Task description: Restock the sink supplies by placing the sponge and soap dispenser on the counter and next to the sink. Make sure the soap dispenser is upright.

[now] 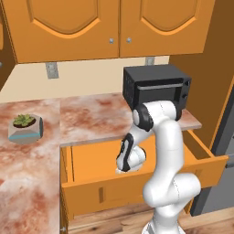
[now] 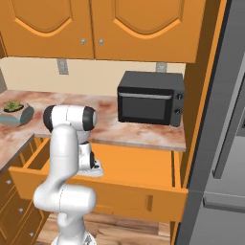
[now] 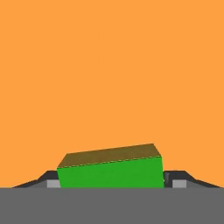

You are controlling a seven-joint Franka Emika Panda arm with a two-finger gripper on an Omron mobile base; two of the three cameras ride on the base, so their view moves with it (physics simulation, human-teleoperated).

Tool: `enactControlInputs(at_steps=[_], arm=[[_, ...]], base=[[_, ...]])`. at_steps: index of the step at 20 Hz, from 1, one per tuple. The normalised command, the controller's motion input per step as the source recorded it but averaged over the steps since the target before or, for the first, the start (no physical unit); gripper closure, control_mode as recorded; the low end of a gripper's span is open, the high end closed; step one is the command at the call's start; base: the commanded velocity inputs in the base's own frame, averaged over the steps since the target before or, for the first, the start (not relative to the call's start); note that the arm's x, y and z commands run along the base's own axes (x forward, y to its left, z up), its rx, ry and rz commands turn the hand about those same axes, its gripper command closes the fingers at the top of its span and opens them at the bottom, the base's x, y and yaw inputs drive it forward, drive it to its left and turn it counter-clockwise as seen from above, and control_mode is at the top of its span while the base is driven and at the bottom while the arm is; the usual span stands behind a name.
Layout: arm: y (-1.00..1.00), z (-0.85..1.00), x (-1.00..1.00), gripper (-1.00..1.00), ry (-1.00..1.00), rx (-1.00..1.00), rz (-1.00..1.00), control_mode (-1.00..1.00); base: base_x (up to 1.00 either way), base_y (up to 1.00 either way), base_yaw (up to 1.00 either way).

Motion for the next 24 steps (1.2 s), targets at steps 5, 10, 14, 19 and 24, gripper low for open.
enactControlInputs(at_steps=[5, 10, 14, 19, 24], arm=[[0.01, -0.11, 0.00, 1.00, 0.00, -0.02, 0.00, -1.00], [0.00, 0.05, 0.00, 1.00, 0.00, 0.00, 0.00, -1.00], [0.00, 0.23, 0.00, 1.00, 0.01, 0.00, 0.00, -1.00], [-0.01, 0.01, 0.07, 1.00, 0.04, 0.00, 0.00, -1.00], [0.00, 0.61, 0.00, 1.00, 0.00, 0.00, 0.00, -1.00]], base=[[0.00, 0.00, 0.00], [0.00, 0.00, 0.00], [0.00, 0.00, 0.00], [0.00, 0.00, 0.00], [0.00, 0.00, 0.00]])
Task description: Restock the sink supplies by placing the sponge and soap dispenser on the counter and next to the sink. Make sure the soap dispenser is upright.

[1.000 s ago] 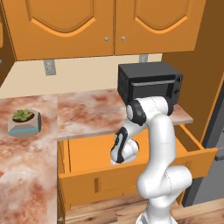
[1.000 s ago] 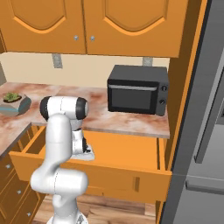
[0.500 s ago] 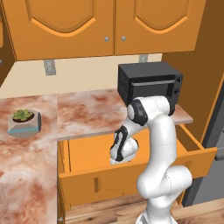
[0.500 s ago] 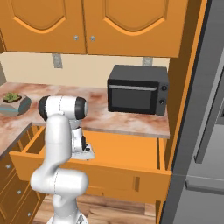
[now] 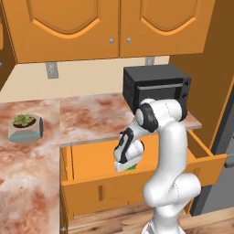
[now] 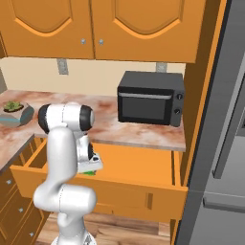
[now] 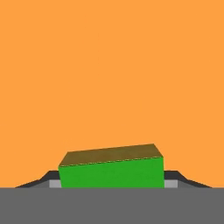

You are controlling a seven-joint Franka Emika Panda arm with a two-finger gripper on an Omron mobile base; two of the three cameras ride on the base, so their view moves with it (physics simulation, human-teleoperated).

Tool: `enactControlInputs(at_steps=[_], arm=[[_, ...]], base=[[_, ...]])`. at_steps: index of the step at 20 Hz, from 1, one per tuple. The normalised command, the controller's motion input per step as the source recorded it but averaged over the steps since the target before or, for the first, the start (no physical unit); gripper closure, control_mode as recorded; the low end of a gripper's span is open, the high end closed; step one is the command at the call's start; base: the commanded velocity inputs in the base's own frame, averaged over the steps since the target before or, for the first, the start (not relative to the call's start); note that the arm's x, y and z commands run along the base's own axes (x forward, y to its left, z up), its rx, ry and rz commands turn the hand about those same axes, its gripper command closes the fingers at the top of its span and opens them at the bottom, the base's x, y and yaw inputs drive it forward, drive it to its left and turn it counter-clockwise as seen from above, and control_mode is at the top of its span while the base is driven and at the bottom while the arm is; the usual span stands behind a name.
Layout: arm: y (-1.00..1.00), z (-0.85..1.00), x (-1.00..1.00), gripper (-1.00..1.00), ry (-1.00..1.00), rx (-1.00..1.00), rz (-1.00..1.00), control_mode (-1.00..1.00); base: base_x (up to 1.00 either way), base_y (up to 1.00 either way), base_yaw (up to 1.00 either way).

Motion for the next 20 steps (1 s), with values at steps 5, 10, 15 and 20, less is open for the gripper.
enactControlInputs(at_steps=[5, 10, 15, 20], arm=[[-0.01, 1.00, 0.00, 1.00, 0.00, 0.00, 0.00, -1.00], [-0.08, 1.00, -0.06, 1.00, 0.00, 0.00, 0.00, -1.00], [-0.18, 1.00, -0.41, 1.00, -0.02, 0.00, 0.00, -1.00], [-0.23, 1.00, -0.46, 1.00, -0.06, 0.00, 0.00, -1.00]], base=[[0.00, 0.00, 0.00], [0.00, 0.00, 0.00], [0.00, 0.00, 0.00], [0.00, 0.00, 0.00]])
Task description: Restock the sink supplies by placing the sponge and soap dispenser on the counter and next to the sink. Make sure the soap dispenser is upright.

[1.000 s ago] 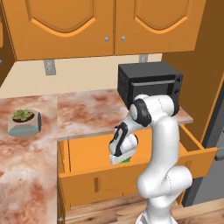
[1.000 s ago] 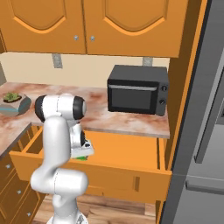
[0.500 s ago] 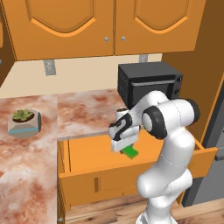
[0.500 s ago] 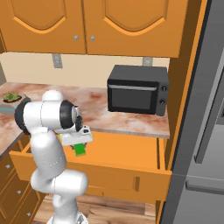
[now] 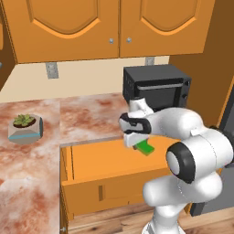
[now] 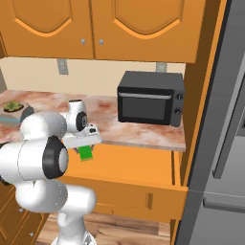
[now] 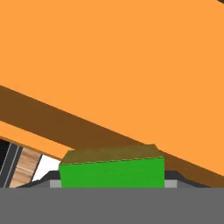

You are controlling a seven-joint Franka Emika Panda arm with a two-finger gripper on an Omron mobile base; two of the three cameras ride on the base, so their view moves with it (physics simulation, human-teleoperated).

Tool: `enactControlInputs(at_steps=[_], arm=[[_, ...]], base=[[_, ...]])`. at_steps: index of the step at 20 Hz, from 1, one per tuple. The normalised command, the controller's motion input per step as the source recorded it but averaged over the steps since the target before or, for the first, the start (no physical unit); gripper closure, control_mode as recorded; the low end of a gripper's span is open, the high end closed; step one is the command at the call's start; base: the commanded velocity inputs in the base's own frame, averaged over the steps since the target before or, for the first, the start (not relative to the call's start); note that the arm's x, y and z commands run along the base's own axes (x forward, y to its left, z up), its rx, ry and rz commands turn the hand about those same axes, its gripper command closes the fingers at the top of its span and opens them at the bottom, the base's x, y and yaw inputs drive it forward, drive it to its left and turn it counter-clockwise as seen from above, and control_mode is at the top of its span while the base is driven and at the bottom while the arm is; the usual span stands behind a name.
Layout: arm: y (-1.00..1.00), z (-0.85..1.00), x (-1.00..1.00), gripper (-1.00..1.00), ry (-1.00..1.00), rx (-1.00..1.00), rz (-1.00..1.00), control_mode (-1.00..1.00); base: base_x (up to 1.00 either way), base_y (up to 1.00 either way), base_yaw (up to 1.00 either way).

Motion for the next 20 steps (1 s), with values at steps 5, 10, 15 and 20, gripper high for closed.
enactControlInputs(at_steps=[5, 10, 15, 20], arm=[[-0.31, 0.99, -0.40, 1.00, -0.03, 0.00, 0.00, -1.00], [-0.21, 0.90, -0.29, 1.00, -0.01, 0.00, -0.04, -1.00], [0.00, 0.00, 0.00, 1.00, 0.00, 0.00, 0.00, 1.00], [0.00, 0.00, 0.00, 1.00, 0.00, 0.00, 0.00, 1.00]], base=[[0.00, 0.00, 0.00], [0.00, 0.00, 0.00], [-0.21, -0.04, -0.25], [-0.24, -0.03, -0.62]])
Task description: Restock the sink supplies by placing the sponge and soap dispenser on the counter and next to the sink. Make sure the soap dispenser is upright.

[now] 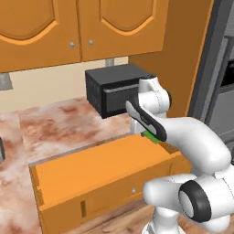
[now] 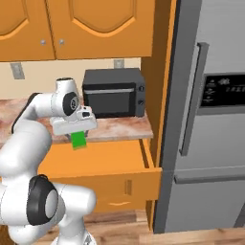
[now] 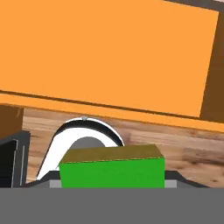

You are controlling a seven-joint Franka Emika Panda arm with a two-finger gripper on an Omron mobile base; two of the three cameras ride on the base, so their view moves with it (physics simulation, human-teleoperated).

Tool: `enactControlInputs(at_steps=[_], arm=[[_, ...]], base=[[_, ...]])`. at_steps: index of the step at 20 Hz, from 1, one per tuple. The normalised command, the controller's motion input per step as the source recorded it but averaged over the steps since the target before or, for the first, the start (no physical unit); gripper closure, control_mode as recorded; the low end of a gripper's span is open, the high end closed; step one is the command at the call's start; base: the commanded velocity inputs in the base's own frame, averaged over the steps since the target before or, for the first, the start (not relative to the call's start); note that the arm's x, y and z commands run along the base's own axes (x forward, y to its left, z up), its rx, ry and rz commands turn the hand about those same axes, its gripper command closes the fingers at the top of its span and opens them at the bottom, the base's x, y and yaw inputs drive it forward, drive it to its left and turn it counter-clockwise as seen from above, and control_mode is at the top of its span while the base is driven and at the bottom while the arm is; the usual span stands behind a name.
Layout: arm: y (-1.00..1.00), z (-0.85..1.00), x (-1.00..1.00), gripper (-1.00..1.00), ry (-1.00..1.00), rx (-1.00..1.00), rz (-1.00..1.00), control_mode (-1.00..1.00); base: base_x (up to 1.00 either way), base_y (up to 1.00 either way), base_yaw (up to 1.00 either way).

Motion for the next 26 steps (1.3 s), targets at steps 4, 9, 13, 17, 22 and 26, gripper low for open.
enactControlInputs(at_steps=[4, 9, 13, 17, 22, 26], arm=[[0.00, 0.00, 0.00, 1.00, 0.00, 0.00, 0.00, 1.00], [0.00, 0.00, 0.00, 1.00, 0.00, 0.00, 0.00, 1.00], [0.00, 0.00, 0.00, 1.00, 0.00, 0.00, 0.00, 1.00], [0.00, 0.00, 0.00, 1.00, 0.00, 0.00, 0.00, 1.00], [0.00, 0.00, 0.00, 1.00, 0.00, 0.00, 0.00, 1.00], [0.00, 0.00, 0.00, 1.00, 0.00, 0.00, 0.00, 1.00]], base=[[-0.21, -0.05, -0.78], [-0.08, -0.01, -0.78], [-0.01, -0.04, -0.78], [0.00, -0.18, -0.82], [0.00, -0.07, -0.84], [0.00, -0.03, -0.82]])
